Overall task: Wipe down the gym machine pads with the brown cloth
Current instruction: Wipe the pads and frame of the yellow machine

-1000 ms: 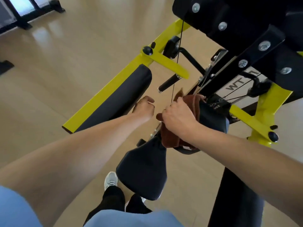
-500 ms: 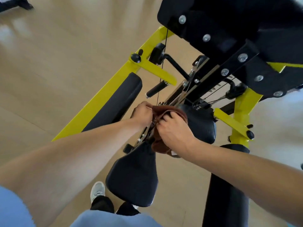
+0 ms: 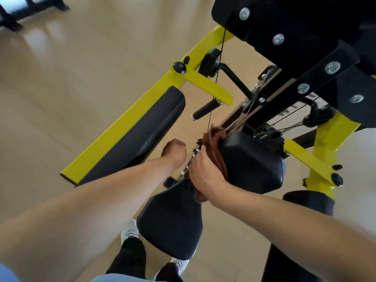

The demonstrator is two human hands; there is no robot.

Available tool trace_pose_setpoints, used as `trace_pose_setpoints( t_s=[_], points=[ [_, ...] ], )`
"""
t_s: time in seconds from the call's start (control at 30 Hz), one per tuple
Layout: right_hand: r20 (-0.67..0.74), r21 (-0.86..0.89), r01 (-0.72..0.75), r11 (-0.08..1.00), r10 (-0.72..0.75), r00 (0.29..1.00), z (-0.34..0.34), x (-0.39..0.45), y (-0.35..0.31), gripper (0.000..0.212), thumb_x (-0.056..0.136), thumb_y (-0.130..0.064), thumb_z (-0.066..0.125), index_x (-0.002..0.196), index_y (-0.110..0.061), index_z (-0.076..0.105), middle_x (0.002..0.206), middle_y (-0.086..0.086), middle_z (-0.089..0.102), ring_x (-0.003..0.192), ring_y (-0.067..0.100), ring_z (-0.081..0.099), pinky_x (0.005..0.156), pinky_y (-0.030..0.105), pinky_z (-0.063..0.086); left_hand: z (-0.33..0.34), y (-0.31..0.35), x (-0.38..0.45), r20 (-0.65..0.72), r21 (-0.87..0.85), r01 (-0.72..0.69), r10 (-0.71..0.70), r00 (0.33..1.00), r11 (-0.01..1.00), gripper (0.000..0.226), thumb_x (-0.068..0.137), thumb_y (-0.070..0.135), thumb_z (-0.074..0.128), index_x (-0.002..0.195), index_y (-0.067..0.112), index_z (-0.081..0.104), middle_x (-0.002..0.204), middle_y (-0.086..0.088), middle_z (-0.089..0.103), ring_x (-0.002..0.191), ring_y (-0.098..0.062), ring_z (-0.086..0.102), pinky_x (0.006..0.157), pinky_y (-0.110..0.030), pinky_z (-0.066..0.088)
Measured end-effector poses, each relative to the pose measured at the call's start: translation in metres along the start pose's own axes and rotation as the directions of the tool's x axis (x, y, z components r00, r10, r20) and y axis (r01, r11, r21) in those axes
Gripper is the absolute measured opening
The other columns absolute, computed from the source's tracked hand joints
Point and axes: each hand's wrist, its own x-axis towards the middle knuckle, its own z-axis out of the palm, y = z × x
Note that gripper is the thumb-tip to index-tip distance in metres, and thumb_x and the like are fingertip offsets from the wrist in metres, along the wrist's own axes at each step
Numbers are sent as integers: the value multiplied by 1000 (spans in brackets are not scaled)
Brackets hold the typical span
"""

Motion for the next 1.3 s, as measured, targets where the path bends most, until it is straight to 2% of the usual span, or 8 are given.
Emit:
trace_pose_setpoints(
  t_s=[0.27, 0.4, 0.6, 0.7, 0.83, 1.03, 1.17, 1.3],
  points=[
    [-185, -48, 92, 995, -99, 978, 40, -4, -26, 90, 81, -70, 38, 142, -5, 51, 144, 18, 47, 138, 46, 26, 115, 59, 6, 14, -44, -17, 23, 13, 68, -68, 997, 998, 33, 93, 20, 40, 119, 17, 60, 121, -10, 65, 110, -30, 61, 99, -44, 50],
    [-324, -31, -40, 999, 27, 946, 50, -61, -9, 89, 95, -59, 38, 157, 0, 13, 166, 17, 12, 153, 38, 3, 108, 56, -27, 28, -12, -48, -276, 16, -230, 225, 935, 973, 30, 98, 33, 48, 125, 23, 54, 123, 2, 59, 109, -17, 56, 88, -29, 45],
    [-473, 369, -102, 924, 281, 835, 72, -123, 38, 66, 94, -30, 50, 156, -15, 31, 161, 3, 33, 149, 29, 25, 121, 55, 0, 36, 81, -93, -367, -32, -515, 469, 803, 857, 20, 98, 41, 43, 106, 28, 56, 105, 8, 62, 99, -13, 57, 82, -29, 40],
    [-317, 715, -212, 666, 580, 750, 82, -143, 55, 67, 98, -39, 45, 159, -25, 22, 163, 0, 28, 150, 28, 24, 120, 54, 20, 51, 111, -109, -426, 79, -651, 616, 663, 755, 25, 101, 35, 39, 107, 18, 58, 107, 3, 62, 98, -14, 52, 84, -29, 36],
    [122, 990, -134, -50, 784, 609, 95, -153, 32, 64, 103, -48, 39, 159, -36, 11, 167, -14, 8, 154, 13, 10, 111, 43, 39, 93, 129, -119, -139, 308, -751, 808, 572, 585, 25, 102, 31, 40, 110, 21, 61, 114, 4, 65, 108, -15, 56, 88, -29, 40],
    [664, 359, 439, -824, 556, 500, 81, -125, -28, 46, 104, -44, 41, 149, -46, 30, 131, -25, 54, 127, 8, 51, 99, 14, 43, 127, 135, -95, 302, 418, -762, 716, 630, 494, 35, 94, 53, 35, 98, 30, 61, 102, 3, 68, 101, -20, 63, 92, -44, 51],
    [734, -29, 488, -872, 313, 603, 91, -92, -73, 50, 91, -67, 46, 136, -47, 44, 140, -7, 55, 135, 20, 48, 115, 36, 36, 133, 141, -90, 472, 452, -789, 638, 608, 417, 32, 95, 53, 36, 96, 32, 61, 94, 7, 67, 95, -20, 62, 92, -45, 50],
    [756, -369, 539, -757, 94, 648, 100, -82, -75, 32, 103, -47, 42, 123, -29, 59, 128, 12, 64, 120, 35, 59, 96, 44, 52, 136, 144, -87, 578, 466, -815, 578, 575, 344, 36, 97, 54, 33, 103, 35, 62, 108, 11, 69, 104, -16, 60, 95, -42, 48]
  ],
)
